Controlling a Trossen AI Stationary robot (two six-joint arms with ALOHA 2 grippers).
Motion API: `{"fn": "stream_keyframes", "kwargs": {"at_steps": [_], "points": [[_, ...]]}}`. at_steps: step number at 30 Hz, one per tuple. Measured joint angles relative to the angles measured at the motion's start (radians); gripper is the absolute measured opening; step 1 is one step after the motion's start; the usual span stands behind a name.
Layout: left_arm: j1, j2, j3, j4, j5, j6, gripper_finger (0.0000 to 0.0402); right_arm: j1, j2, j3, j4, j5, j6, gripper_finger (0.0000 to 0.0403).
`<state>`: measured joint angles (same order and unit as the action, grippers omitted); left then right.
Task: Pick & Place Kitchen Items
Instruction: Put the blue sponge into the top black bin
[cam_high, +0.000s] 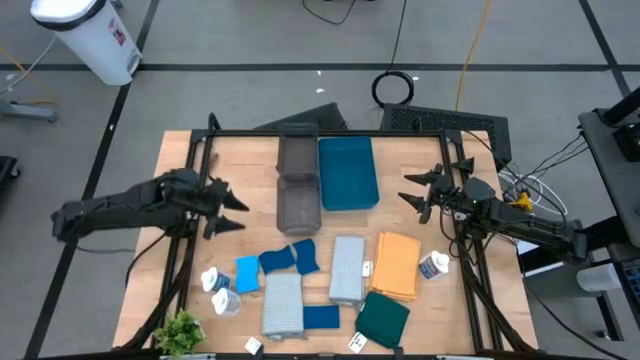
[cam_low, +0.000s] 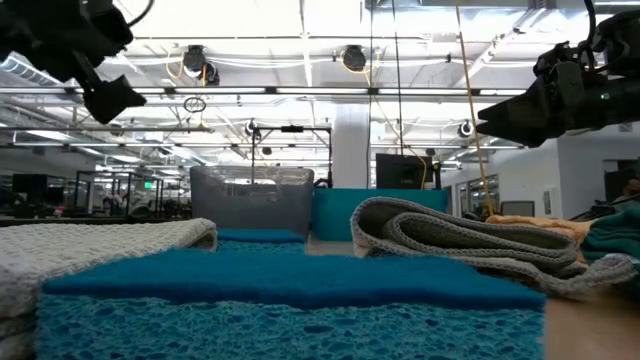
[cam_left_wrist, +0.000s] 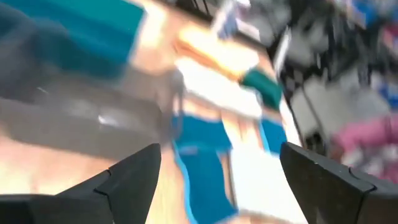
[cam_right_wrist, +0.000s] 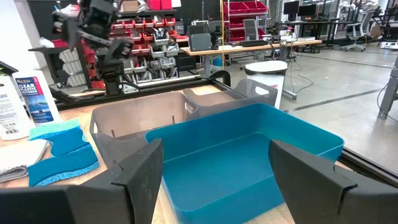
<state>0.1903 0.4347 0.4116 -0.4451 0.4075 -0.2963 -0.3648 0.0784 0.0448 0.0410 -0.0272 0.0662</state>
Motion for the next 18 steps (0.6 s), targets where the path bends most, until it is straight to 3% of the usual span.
{"fn": "stream_keyframes", "kwargs": {"at_steps": [5, 8, 18], "points": [[-0.145, 0.18, 0.015, -0.054, -0.086, 0.044, 0.0335, 0.0, 0.0, 0.0, 0.0, 0.0, 0.0, 0.0263], [-0.218, 0.292, 0.008, -0.064, -0.135, -0.019, 0.0335, 0.0, 0.0, 0.0, 0.0, 0.0, 0.0, 0.0263], [-0.4, 0.573, 0.002, -0.007, -0.143, -0.176, 0.0335, 0.0, 0.0, 0.0, 0.0, 0.0, 0.0, 0.0263]]}}
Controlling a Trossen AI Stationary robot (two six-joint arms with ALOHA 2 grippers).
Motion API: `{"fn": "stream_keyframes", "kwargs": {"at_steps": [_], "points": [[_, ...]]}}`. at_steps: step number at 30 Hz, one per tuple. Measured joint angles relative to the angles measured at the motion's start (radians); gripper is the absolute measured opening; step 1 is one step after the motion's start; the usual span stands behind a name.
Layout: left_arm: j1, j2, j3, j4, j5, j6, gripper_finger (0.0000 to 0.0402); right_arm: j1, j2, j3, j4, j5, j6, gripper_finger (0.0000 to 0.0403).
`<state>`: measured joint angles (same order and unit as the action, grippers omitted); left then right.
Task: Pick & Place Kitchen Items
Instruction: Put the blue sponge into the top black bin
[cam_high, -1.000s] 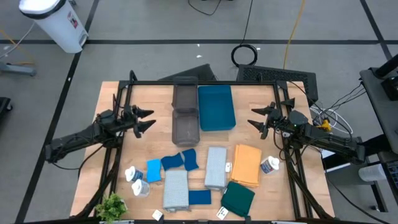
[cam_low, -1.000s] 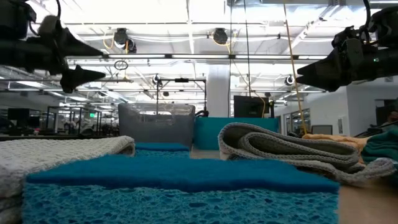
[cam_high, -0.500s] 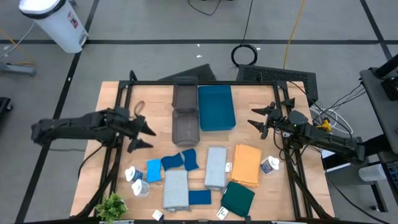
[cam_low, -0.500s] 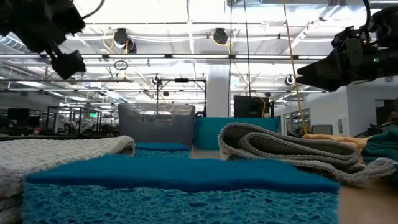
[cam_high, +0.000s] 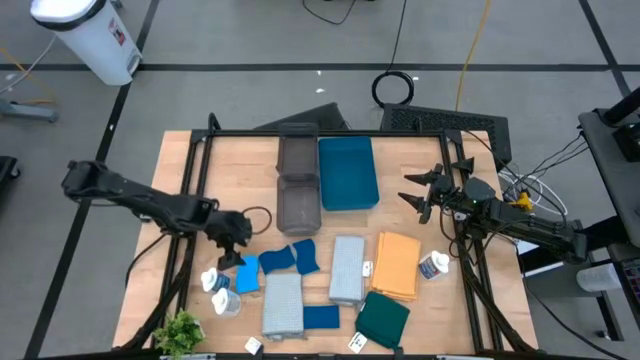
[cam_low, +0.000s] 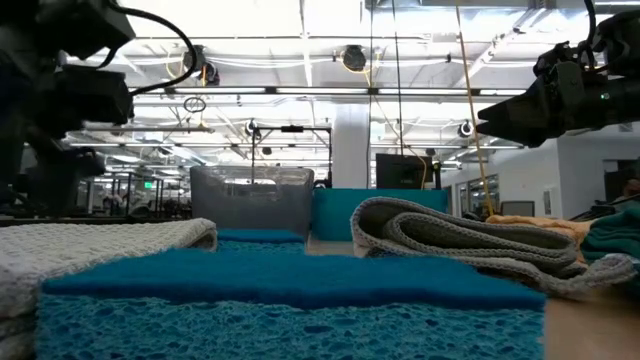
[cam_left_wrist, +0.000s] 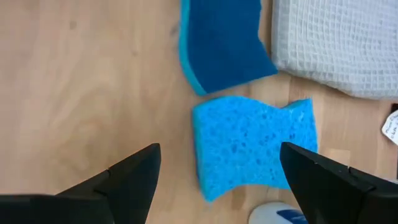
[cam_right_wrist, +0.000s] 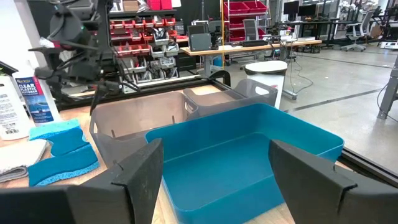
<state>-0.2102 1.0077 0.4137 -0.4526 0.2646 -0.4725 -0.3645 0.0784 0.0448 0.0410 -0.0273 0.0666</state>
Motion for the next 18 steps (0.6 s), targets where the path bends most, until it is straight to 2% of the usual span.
{"fn": "stream_keyframes", "kwargs": {"at_steps": [6, 12, 18], "points": [[-0.06, 0.097, 0.0, 0.087, -0.014, -0.009, 0.0335, 0.0, 0.0, 0.0, 0.0, 0.0, 0.0, 0.0263], [-0.084, 0.185, 0.003, 0.097, -0.057, -0.034, 0.0335, 0.0, 0.0, 0.0, 0.0, 0.0, 0.0, 0.0263], [-0.085, 0.222, 0.006, 0.096, -0.079, -0.012, 0.0334, 0.0, 0.0, 0.0, 0.0, 0.0, 0.0, 0.0263]]}}
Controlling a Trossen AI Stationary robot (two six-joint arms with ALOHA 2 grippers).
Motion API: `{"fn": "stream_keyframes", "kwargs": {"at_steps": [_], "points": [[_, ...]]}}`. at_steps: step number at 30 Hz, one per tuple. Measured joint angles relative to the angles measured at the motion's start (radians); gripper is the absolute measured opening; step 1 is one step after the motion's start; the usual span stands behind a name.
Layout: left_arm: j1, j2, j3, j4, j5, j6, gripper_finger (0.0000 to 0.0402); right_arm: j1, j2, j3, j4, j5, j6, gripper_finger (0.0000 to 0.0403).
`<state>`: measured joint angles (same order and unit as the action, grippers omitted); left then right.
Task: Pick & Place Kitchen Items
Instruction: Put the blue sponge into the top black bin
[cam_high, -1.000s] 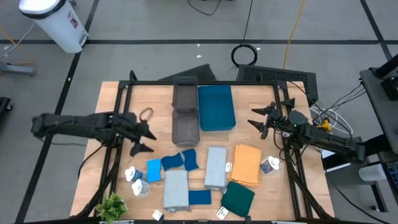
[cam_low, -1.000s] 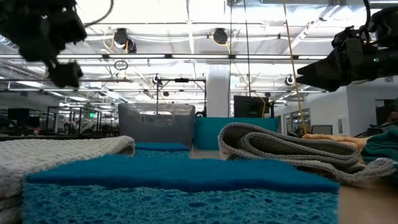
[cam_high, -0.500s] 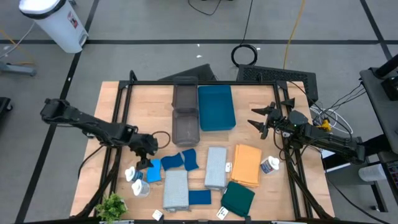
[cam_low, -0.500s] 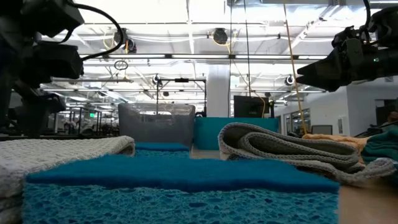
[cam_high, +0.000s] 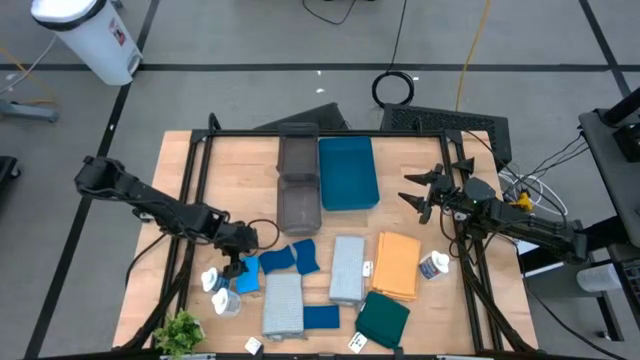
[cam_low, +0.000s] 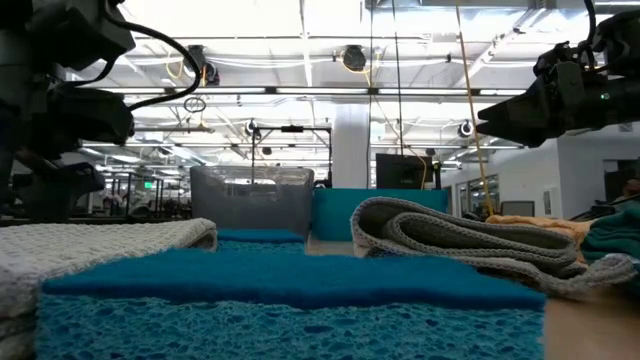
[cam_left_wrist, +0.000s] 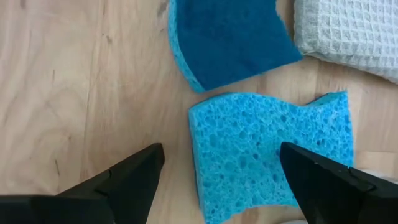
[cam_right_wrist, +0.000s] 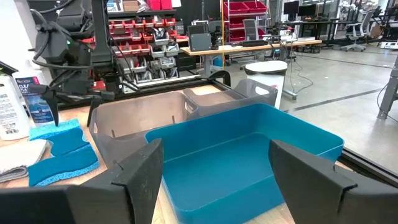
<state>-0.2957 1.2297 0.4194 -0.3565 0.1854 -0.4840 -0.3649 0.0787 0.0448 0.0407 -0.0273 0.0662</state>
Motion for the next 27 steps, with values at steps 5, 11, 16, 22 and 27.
{"fn": "stream_keyframes", "kwargs": {"at_steps": [5, 11, 16, 22, 27], "points": [[-0.01, 0.003, -0.002, -0.003, -0.03, 0.026, 0.0287, 0.0, 0.0, 0.0, 0.0, 0.0, 0.0, 0.0263], [-0.021, 0.005, -0.005, -0.006, -0.089, 0.04, 0.0184, 0.0, 0.0, 0.0, 0.0, 0.0, 0.0, 0.0263], [-0.02, 0.006, -0.005, -0.015, -0.13, 0.057, 0.0121, 0.0, 0.0, 0.0, 0.0, 0.0, 0.0, 0.0263], [-0.019, 0.008, -0.007, -0.015, -0.207, 0.055, 0.0062, 0.0, 0.0, 0.0, 0.0, 0.0, 0.0, 0.0263], [-0.005, -0.005, -0.006, -0.018, -0.187, 0.054, 0.0016, 0.0, 0.0, 0.0, 0.0, 0.0, 0.0, 0.0263]]}}
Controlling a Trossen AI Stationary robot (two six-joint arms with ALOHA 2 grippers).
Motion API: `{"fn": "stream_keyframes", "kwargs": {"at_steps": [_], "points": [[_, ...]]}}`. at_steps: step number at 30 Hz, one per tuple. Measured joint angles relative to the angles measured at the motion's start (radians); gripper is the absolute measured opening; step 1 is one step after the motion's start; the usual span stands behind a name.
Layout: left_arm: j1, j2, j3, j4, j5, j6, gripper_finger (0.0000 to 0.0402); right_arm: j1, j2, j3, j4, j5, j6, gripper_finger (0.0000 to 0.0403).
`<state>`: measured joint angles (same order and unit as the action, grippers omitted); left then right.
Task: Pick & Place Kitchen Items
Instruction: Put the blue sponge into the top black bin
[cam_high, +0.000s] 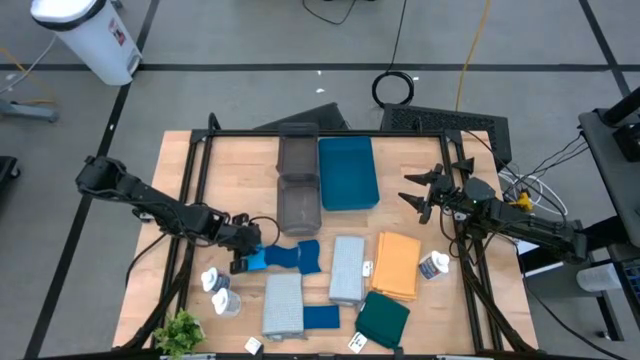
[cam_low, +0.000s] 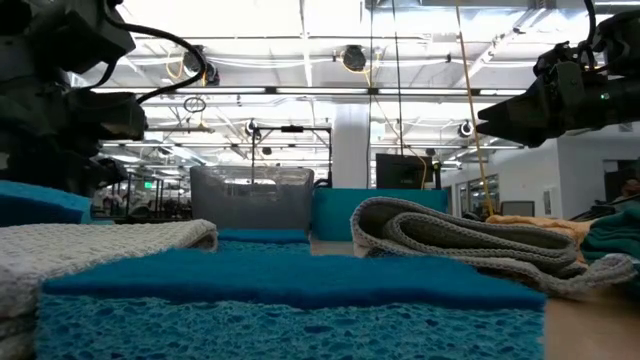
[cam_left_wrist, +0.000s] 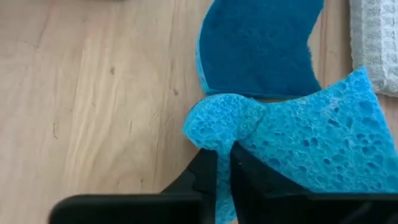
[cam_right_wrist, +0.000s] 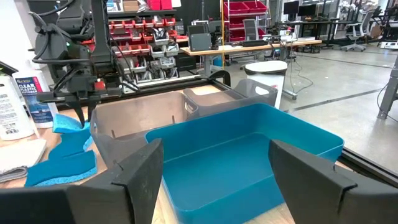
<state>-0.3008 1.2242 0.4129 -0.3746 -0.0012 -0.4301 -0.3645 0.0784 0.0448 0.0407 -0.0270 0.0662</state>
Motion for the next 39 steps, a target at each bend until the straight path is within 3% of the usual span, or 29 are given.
{"fn": "stream_keyframes", "kwargs": {"at_steps": [8, 17, 23, 34, 39], "points": [[-0.001, -0.124, 0.069, -0.108, -0.056, 0.027, 0.0015, 0.0, 0.0, 0.0, 0.0, 0.0, 0.0, 0.0263], [0.028, -0.243, 0.259, -0.261, -0.281, 0.164, 0.0017, 0.0, 0.0, 0.0, 0.0, 0.0, 0.0, 0.0263], [0.107, -0.258, 0.383, -0.236, -0.452, 0.386, 0.0016, 0.0, 0.0, 0.0, 0.0, 0.0, 0.0, 0.0263], [0.46, -0.088, 0.415, 0.165, -0.461, 0.925, 0.0017, 0.0, 0.0, 0.0, 0.001, 0.0, 0.0, 0.0263], [0.612, 0.046, 0.415, 0.351, -0.39, 1.138, 0.001, 0.0, 0.0, 0.0, 0.007, 0.0, 0.0, 0.0263]]}}
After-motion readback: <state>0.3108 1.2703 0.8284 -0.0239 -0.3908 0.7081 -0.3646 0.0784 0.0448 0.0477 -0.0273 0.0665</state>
